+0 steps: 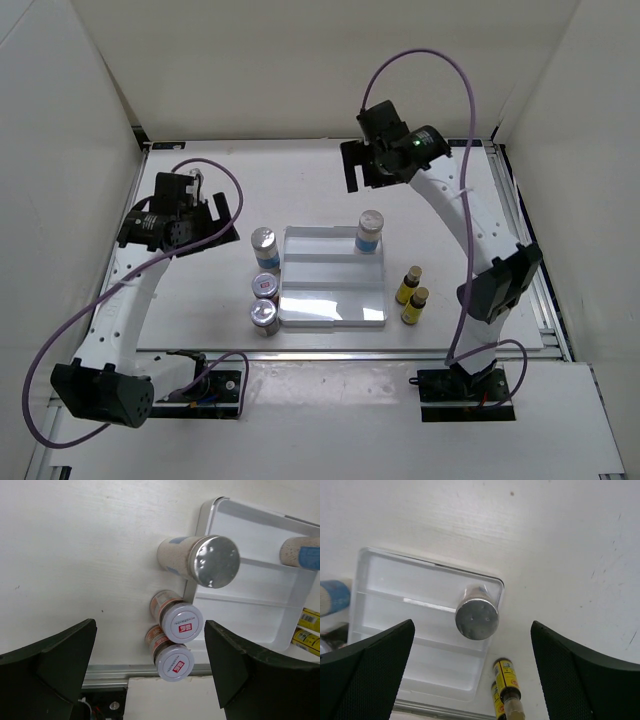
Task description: Organize the condiment bottles
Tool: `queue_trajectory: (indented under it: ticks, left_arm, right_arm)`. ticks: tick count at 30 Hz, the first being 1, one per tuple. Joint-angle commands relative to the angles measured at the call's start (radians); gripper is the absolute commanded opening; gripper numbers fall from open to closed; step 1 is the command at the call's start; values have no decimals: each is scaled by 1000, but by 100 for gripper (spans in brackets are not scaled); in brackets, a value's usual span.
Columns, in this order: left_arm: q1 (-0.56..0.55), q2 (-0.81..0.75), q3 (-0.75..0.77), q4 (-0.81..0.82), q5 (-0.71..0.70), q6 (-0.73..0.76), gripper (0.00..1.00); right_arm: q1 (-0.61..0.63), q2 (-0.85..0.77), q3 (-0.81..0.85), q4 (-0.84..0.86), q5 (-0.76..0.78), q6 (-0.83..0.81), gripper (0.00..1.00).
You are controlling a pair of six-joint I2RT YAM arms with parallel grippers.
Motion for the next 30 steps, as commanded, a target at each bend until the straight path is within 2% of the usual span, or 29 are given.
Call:
queue_trajectory:
  ticks: [1,6,13,18,26,30]
  left_arm:
    - [-43,-21,53,66,-16,3,100]
    - [-95,64,63,146,-16,47,100]
    - [-199,261,135,177,-49,48,100]
    - [-256,362,166,209,-98,29,100]
    - [-256,388,95,209,-99,-31,100]
    - [-256,377,51,209,-99,-54,93]
  right_arm:
    - [5,-23,73,-17,-15,-19,100]
    - [5,-23,156,-13,21,-57,100]
    - [-4,-55,165,3,54,-77,100]
    - [-4,-73,127,12,15,-77,100]
    - [-4,-102,73,21,63,-118,100]
    - [-4,-136,18,21,84,-128,100]
